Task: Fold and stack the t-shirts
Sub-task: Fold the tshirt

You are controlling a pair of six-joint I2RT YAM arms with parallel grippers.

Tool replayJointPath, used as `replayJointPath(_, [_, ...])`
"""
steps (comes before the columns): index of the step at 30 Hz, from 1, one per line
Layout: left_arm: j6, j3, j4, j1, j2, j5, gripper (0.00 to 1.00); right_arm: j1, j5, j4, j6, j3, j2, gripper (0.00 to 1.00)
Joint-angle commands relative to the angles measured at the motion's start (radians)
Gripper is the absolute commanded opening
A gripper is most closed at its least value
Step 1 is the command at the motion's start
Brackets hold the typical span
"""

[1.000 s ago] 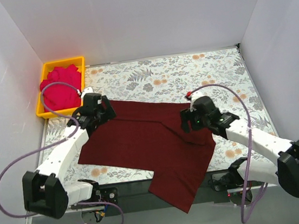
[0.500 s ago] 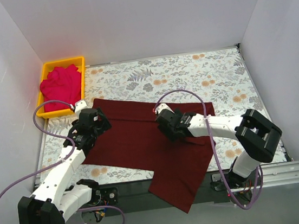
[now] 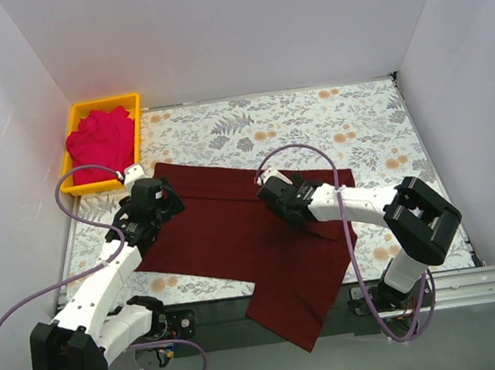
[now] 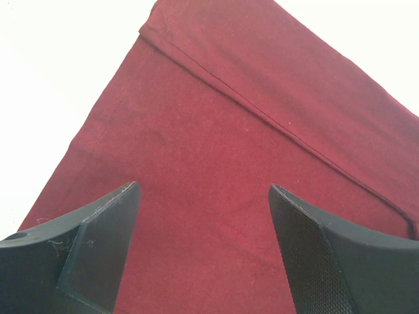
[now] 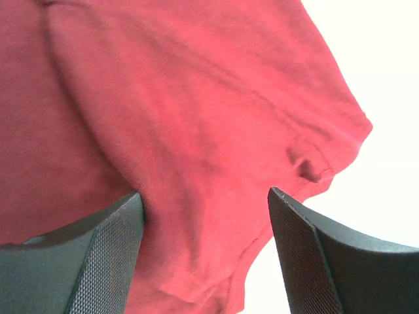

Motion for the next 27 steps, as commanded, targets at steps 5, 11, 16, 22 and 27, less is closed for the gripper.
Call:
replayJointPath(5, [0.008, -0.007, 0.012, 0.0, -0.006, 0.003, 0.79, -0.116, -0.057, 0.017, -0.101, 0.055, -0.045, 0.8])
replayJointPath(11, [0.008, -0.008, 0.015, 0.0, 0.0, 0.023, 0.79, -0.234, -0.255, 0.058, -0.168, 0.054, -0.076, 0.8])
replayJointPath(16, [0.009, -0.008, 0.018, 0.0, 0.005, 0.034, 0.79, -0.292, -0.386, 0.084, -0.213, 0.07, -0.089, 0.8])
replayJointPath(22, [0.011, -0.01, 0.019, 0.001, 0.006, 0.043, 0.79, -0.346, -0.447, 0.104, -0.254, 0.092, -0.047, 0.8])
replayJointPath(27, [0.014, -0.011, 0.022, 0.0, 0.008, 0.049, 0.79, -0.415, -0.484, 0.127, -0.286, 0.103, -0.002, 0.8])
